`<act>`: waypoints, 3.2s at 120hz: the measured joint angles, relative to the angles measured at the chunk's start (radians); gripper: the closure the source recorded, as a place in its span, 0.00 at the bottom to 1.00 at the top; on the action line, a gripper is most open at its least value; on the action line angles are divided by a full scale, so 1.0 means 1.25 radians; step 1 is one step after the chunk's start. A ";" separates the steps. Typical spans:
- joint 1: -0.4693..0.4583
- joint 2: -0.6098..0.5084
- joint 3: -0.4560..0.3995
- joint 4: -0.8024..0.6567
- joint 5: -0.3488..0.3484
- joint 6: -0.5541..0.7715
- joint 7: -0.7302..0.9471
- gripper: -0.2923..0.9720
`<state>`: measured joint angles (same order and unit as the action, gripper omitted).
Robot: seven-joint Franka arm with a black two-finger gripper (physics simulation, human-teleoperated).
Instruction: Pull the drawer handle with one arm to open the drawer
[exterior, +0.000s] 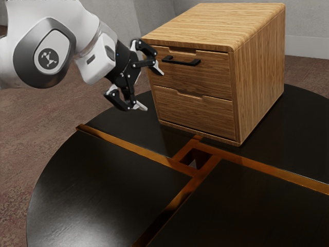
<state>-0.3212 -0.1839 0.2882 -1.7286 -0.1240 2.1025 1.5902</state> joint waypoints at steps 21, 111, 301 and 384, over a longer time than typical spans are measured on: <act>0.010 0.019 0.012 0.015 -0.011 0.016 0.024 0.23; 0.041 0.214 0.044 0.188 -0.050 0.027 0.037 0.23; 0.066 0.378 0.094 0.343 -0.081 0.050 0.012 0.23; 0.088 0.437 0.090 0.409 -0.107 0.052 0.008 0.23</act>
<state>-0.2117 0.3621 0.4010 -1.2178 -0.2582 2.1673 1.6007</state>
